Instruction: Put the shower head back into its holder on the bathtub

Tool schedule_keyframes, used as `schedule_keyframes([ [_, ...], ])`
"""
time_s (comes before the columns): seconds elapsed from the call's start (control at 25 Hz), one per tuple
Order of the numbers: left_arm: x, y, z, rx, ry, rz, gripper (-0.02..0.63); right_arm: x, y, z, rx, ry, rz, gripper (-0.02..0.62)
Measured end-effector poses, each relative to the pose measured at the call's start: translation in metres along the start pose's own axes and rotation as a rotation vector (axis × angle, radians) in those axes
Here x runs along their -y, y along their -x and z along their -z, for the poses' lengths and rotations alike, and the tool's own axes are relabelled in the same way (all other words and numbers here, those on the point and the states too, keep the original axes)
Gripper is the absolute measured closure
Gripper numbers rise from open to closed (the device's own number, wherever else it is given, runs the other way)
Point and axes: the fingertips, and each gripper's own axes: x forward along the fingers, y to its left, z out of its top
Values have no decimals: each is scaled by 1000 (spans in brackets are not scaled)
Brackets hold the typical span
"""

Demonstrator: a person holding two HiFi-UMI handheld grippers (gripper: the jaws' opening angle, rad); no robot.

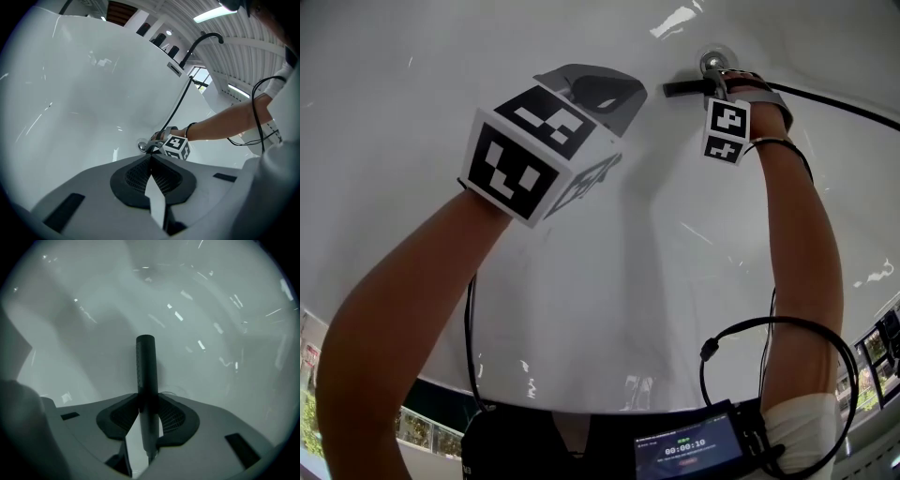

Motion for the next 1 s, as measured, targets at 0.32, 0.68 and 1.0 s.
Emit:
schedule_keyframes([
  [0.32, -5, 66, -8, 4, -18, -82, 589, 30, 140, -47, 238, -163, 463, 466],
  [0.68, 54, 120, -74, 161, 29, -175, 589, 58, 416, -30, 593, -751, 867, 468],
  [1.0, 163, 196, -161, 365, 14, -201, 589, 9, 606, 32, 645, -1029, 1103, 468],
])
